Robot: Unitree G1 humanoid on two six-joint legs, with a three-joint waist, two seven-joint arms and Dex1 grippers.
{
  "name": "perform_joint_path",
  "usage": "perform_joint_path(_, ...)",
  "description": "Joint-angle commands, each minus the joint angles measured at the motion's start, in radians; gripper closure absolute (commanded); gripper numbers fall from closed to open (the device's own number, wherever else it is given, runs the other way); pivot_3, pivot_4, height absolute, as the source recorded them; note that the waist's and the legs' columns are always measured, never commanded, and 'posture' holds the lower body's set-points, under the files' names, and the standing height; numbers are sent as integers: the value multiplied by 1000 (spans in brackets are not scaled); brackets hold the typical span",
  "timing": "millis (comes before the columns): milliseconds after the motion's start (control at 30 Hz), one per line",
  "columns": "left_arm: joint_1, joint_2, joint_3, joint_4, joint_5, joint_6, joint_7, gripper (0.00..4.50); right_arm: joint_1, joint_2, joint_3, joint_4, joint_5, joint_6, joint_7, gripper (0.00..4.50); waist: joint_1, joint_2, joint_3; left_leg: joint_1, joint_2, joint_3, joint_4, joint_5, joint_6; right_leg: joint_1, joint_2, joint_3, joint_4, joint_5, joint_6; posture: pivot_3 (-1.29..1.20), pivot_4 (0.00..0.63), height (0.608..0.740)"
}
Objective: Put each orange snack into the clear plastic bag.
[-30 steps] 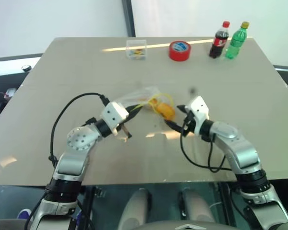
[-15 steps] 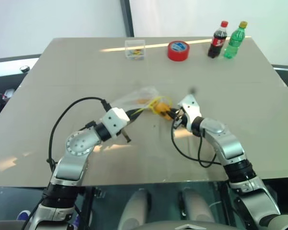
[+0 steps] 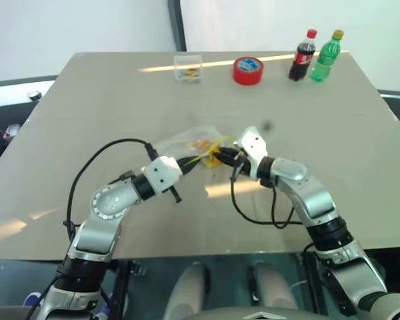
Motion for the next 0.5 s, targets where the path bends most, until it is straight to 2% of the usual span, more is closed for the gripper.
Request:
perform_joint_path(33,18,17,-5,-51,8,-48,-16,4500,-40,56,21,52,-12,-99,-1,4458,-1,0,0,0,0,0,0,0,0,0,0,0,0,0,0,0,150,740)
perform_joint_path(200,45,15,6,-56,4,-45,-7,4500,-65,107,40,158,-38,-205,13,4458,2,0,0,0,0,0,0,0,0,0,0,0,0,0,0,0,150,740)
perform_joint_path(333,45,-3,32,-57,-22,21,25,4500,-61,99,17,167,-51,-253,-6,2893,5,0,0,0,0,-1,0,0,0,0,-1,0,0,0,0,0,150,740)
perform_joint_path(400,37,-16,48,-52,-39,57,46,4500,-41,87,-14,120,-27,-225,-14,1930,3,0,0,0,0,-1,0,0,0,0,-1,0,0,0,0,0,150,740)
perform_joint_path(500,18,-36,71,-45,-79,120,68,4500,6,38,-42,15,4,-180,11,1930,4,0,0,0,0,-1,0,0,0,0,-1,-1,0,0,0,0,150,740)
